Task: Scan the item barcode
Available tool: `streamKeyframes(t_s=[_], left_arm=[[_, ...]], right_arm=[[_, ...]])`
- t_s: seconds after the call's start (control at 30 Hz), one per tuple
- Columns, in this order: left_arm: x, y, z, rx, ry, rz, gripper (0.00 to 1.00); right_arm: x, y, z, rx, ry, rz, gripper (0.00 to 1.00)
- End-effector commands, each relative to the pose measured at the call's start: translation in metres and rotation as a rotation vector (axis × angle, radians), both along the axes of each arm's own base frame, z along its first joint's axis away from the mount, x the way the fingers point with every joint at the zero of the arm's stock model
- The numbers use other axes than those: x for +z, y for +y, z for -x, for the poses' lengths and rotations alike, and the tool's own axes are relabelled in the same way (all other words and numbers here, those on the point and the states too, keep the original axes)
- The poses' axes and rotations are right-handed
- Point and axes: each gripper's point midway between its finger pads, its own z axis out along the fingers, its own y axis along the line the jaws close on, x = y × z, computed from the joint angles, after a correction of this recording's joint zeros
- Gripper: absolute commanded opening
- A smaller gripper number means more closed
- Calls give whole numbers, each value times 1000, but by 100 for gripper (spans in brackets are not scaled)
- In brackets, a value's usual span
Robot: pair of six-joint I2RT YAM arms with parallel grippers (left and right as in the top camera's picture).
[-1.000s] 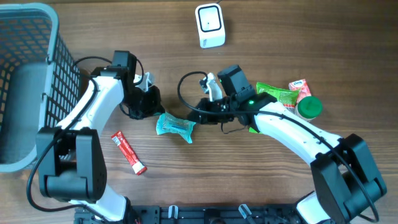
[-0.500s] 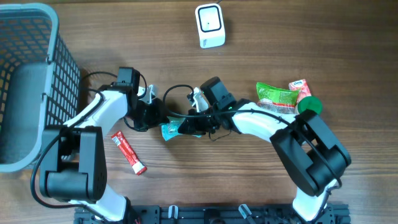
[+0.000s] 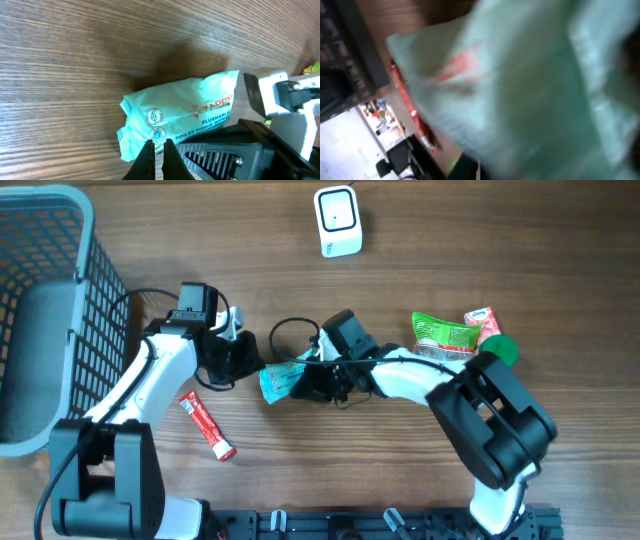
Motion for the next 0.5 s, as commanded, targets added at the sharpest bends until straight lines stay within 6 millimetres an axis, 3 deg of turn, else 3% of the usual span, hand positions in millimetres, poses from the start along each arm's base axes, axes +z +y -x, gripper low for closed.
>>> streamKeyframes(t_s=[0.0,0.07,0.2,0.33,0.43,0.47], left_arm=[[10,-12,0,-20,-8,76,4],[8,-17,2,-34,0,77,4],[-4,-33,6,-88,23,74,4],[-24,-40,8,-110,62,68,4],[-48,-30,14,-103,99,-14,4],[-64,-20,18,-93,114,-70,4]], right_arm=[[79,8,-17,19,-191,-134,4],[89,-1,-32,-33,-258,-108,4],[63,-9,-41,-69,-245,-39,4],[12,-19,-46,-104,-197,82,4],[-27,-31,-47,-128,-166,177,4],[-40,-35,-45,-132,-153,209,4]])
